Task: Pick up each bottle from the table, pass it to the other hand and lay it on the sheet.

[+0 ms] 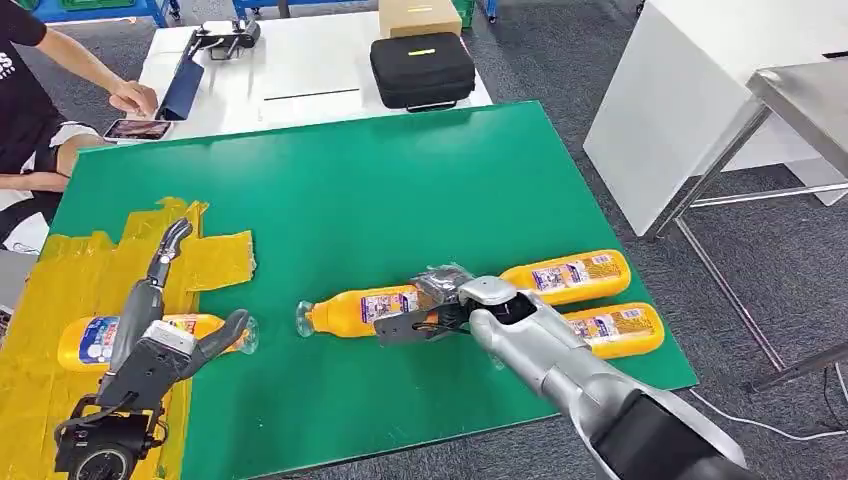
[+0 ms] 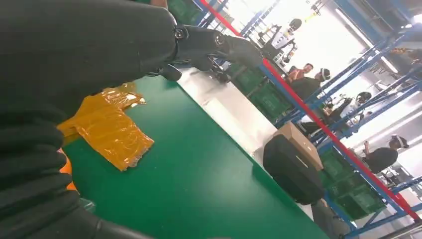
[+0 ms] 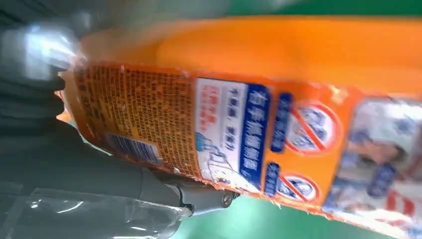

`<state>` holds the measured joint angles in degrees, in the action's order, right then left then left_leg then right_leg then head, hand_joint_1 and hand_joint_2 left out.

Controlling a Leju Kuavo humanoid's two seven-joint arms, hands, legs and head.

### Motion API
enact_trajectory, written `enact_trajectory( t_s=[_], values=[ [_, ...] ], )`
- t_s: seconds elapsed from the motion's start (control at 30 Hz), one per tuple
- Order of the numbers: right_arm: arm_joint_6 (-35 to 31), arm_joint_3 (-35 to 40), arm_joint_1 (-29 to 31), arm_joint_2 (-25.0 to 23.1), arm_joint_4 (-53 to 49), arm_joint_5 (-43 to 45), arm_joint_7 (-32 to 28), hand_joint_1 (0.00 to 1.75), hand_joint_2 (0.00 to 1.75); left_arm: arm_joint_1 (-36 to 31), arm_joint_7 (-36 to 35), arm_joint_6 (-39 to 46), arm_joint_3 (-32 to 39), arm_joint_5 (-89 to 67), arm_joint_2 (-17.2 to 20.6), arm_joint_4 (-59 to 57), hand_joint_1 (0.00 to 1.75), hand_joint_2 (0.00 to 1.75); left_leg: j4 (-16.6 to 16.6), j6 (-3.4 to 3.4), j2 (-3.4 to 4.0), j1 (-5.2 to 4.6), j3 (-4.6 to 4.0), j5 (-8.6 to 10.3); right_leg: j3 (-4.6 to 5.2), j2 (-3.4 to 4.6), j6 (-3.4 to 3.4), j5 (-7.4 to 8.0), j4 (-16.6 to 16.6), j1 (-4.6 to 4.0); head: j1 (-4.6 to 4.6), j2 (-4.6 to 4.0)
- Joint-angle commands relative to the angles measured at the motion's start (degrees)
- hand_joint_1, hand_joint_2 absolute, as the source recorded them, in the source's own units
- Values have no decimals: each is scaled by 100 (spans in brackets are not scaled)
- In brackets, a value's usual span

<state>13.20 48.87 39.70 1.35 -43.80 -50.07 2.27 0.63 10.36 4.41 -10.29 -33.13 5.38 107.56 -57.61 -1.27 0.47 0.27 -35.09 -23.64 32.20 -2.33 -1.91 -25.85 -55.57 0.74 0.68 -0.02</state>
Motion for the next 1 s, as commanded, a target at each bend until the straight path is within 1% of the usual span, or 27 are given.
enact_trajectory(
  t_s=[0.03,0.07,0.13,0.17,0.2,0.23,0.27,0.3,0.33,0.4,0.47,0.5,0.53,0.6,0.63,0.67,0.7,0.73,0.77,0.8,0.83,0.9,1.0],
  values=[
    [-20,311,94,-65,510,-36,-29,171,175,-93,-18,27,23,-16,-92,-300,0,175,14,9,-6,0,43,-8,-46,22,14,-11,15,2,0,0],
    [-37,316,83,-56,509,-48,-31,173,175,-83,-18,29,25,-17,-93,-294,0,175,10,5,-6,0,27,-4,-30,13,8,-6,11,2,2,0],
    [-154,294,42,-30,468,-70,-22,175,175,-64,-18,38,37,-14,-100,-279,0,175,12,6,-7,0,34,-6,-37,14,9,-8,13,2,2,2],
    [-401,195,-26,-6,364,-112,37,175,175,-30,-18,53,58,-11,-104,-244,0,175,13,8,-11,1,43,-9,-49,15,11,-12,16,2,0,0],
    [-460,166,-47,1,325,-118,53,175,175,-8,-18,58,66,-12,-98,-215,0,175,8,4,-5,2,23,-4,-27,9,6,-5,11,0,0,0],
    [-825,12,-143,11,168,-128,101,175,175,34,-17,68,95,2,-112,-175,0,175,12,6,-8,0,39,-8,-44,15,9,-10,15,2,2,0],
    [-822,8,-149,7,148,-129,99,175,175,64,-14,67,105,10,-104,-153,0,175,13,7,-8,1,41,-8,-46,16,10,-10,17,1,0,0],
    [-1445,-521,-449,-31,-279,231,-21,175,175,174,5,44,174,125,-133,-22,0,175,9,5,-7,2,24,-4,-28,9,7,-5,12,-1,0,0],
    [-1593,-711,-610,-31,-569,369,-58,175,175,255,26,30,218,176,-145,67,0,175,7,4,-6,1,21,-4,-25,8,6,-6,9,0,0,0],
    [-2284,-1300,-1176,-31,-1465,732,-258,175,175,323,79,-11,271,214,-206,149,0,175,9,8,-5,3,36,-12,-41,19,11,-12,13,0,0,0],
    [-2668,-1620,-1582,-22,-2159,957,-359,175,175,305,106,-107,219,278,-230,123,0,175,4,4,-6,2,9,-6,-16,5,5,-7,6,0,2,0],
    [-2644,-1618,-1631,5,-2249,954,-343,175,175,291,106,-108,212,279,-242,105,0,175,5,7,-13,3,23,-14,-33,7,10,-18,8,-1,-2,0],
    [-3107,-1899,-1887,-81,-2619,1309,-776,175,175,269,133,-223,153,455,-250,72,0,175,4,5,-17,2,13,-9,-22,-1,7,-14,6,0,2,2],
    [-3372,-2045,-2120,-103,-2968,1684,-1186,175,175,225,178,-335,106,860,-312,25,0,175,3,5,-21,3,5,-7,-17,-9,7,-13,6,-1,0,0],
    [-3443,-2084,-2173,-123,-3042,1800,-1283,175,175,209,185,-337,74,913,-327,14,0,175,4,7,-32,4,20,-13,-36,-12,10,-21,10,-1,2,0],
    [-3533,-2093,-2220,-137,-3121,2016,-1425,175,175,184,187,-330,-6,1004,-330,7,0,175,1,4,-29,0,3,-8,-17,-17,7,-16,4,2,-2,0],
    [-3605,-2079,-2253,-154,-3206,2153,-1484,175,175,160,142,-368,-79,1103,-342,14,0,175,0,6,-29,1,15,-16,-32,-9,10,-23,4,3,2,0],
    [-3633,-2072,-2282,-181,-3253,2289,-1557,175,175,138,121,-399,-135,1160,-340,22,0,175,2,4,-22,-1,-1,-8,-12,-10,7,-14,4,4,0,2],
    [-3662,-2052,-2293,-180,-3293,2363,-1581,175,175,127,93,-420,-193,1198,-313,15,0,175,1,3,-18,0,-9,-6,-2,-11,6,-9,2,3,0,0],
    [-3710,-2027,-2310,-187,-3336,2434,-1632,175,175,110,64,-445,-253,1256,-280,5,0,175,0,5,-21,2,3,-11,-15,-6,9,-15,3,2,-2,0],
    [-3804,-2016,-2343,-202,-3397,2552,-1761,175,175,86,40,-457,-320,1350,-226,-14,0,175,1,2,-19,0,-12,-4,1,-13,5,-7,3,3,2,0],
    [-4039,-1991,-2471,-278,-3564,2691,-2124,175,175,48,63,-453,-474,1518,-115,-59,0,175,3,5,-25,1,2,-8,-12,-11,10,-13,5,4,0,0],
    [-4074,-1929,-2502,-287,-3630,2710,-2153,175,175,34,79,-419,-550,1561,-81,-60,0,175,3,6,-23,0,5,-10,-15,-9,11,-16,3,5,0,0]
  ],
)
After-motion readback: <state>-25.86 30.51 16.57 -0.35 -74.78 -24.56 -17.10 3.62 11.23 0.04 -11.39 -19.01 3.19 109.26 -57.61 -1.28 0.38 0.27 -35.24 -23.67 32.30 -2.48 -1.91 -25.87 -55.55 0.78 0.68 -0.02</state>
